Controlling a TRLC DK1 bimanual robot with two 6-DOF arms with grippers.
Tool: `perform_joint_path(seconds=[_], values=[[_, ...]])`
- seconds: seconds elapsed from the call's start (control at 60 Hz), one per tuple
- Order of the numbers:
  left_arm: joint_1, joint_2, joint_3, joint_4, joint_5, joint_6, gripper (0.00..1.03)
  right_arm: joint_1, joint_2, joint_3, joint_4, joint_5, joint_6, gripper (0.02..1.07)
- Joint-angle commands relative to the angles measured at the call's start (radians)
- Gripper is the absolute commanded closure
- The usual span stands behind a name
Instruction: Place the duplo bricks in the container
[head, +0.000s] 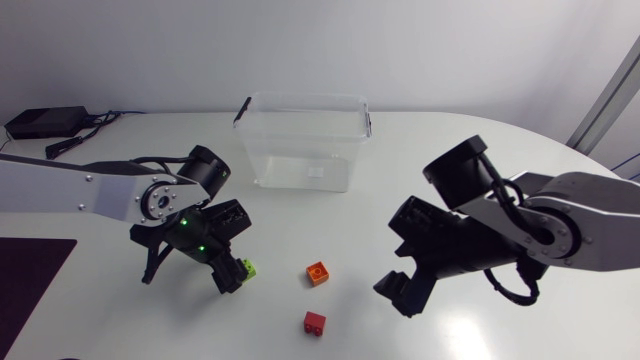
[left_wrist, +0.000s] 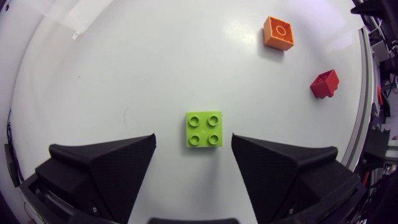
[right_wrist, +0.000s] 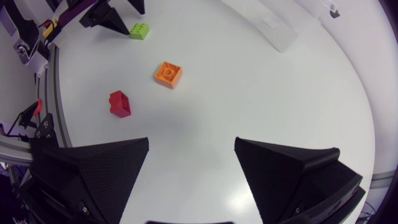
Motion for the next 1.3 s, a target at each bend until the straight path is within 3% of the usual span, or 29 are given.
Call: perform_joint_path(seconds=[0.0, 0.3, 0.517, 0.967, 1.083, 1.183, 1.283], values=[[-0.008, 0.041, 0.033, -0.005, 0.014, 0.037, 0.26, 0.047, 0.035, 0.016, -0.008, 0.016, -0.007, 0.08], [-0.016, 0.125, 0.062, 0.010, 0.037, 0.079, 0.49, 0.156, 0.105, 0.019, 0.019, 0.069, 0.001, 0.10], [-0.014, 0.160, 0.076, 0.007, 0.071, 0.085, 0.76, 0.232, 0.181, 0.059, 0.053, 0.066, 0.027, 0.13], [0.093, -0.087, 0.114, -0.130, 0.152, 0.145, 0.77, 0.374, 0.409, 0.228, -0.005, 0.064, 0.059, 0.17], [0.122, -0.124, 0.153, -0.153, 0.174, 0.140, 0.77, 0.378, 0.464, 0.274, -0.036, 0.064, 0.054, 0.31], [0.136, -0.137, 0.182, -0.174, 0.183, 0.139, 0.77, 0.384, 0.510, 0.306, -0.073, 0.066, 0.053, 0.31], [0.144, -0.145, 0.206, -0.191, 0.192, 0.139, 0.77, 0.389, 0.543, 0.329, -0.085, 0.073, 0.050, 0.49]])
